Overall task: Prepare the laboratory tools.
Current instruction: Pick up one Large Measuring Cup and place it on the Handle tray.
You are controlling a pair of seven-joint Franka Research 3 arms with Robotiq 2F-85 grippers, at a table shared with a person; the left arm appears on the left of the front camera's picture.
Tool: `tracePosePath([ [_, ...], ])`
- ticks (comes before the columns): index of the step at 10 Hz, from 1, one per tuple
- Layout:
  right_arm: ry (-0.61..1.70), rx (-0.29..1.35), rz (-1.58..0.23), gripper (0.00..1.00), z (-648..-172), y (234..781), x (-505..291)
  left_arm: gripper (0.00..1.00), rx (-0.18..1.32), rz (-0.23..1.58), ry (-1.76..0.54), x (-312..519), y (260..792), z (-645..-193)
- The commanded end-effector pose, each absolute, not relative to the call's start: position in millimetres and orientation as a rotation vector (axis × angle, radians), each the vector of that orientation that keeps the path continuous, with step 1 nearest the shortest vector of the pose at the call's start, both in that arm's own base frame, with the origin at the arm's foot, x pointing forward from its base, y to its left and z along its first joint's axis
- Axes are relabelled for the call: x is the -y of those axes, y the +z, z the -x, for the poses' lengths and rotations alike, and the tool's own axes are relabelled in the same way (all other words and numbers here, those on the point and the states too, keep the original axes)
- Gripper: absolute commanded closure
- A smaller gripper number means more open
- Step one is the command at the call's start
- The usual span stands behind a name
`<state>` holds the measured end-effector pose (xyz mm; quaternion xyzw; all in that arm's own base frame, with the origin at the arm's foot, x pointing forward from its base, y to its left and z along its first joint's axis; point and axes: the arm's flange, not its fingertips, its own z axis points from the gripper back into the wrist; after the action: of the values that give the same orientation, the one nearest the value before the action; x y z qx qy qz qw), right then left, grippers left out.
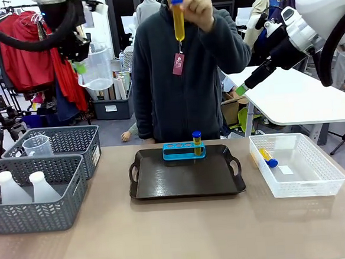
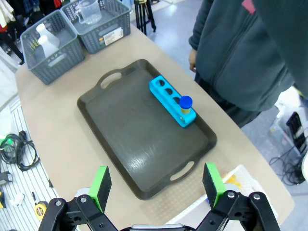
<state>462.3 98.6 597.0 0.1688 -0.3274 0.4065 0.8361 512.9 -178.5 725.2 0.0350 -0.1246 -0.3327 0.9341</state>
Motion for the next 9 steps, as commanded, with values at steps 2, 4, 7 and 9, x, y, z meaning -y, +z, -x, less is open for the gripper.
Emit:
tracePosePath([
  [2, 0.859, 0.703, -0.379, 0.00, -463, 598, -98, 1.00, 0.222, -0.101, -0.828, 213, 708, -531],
  [4, 0.859, 0.703, -0.379, 0.00, -463, 598, -98, 1.00, 0.238, -0.133, -0.897, 238, 688, -542],
  [7, 0.859, 0.703, -0.379, 0.00, -463, 598, -98, 1.00, 0.198, -0.127, -0.998, 274, 656, -559],
  [9, 0.859, 0.703, -0.379, 0.00, -463, 598, -98, 1.00, 0.162, -0.114, -1.054, 295, 631, -566],
])
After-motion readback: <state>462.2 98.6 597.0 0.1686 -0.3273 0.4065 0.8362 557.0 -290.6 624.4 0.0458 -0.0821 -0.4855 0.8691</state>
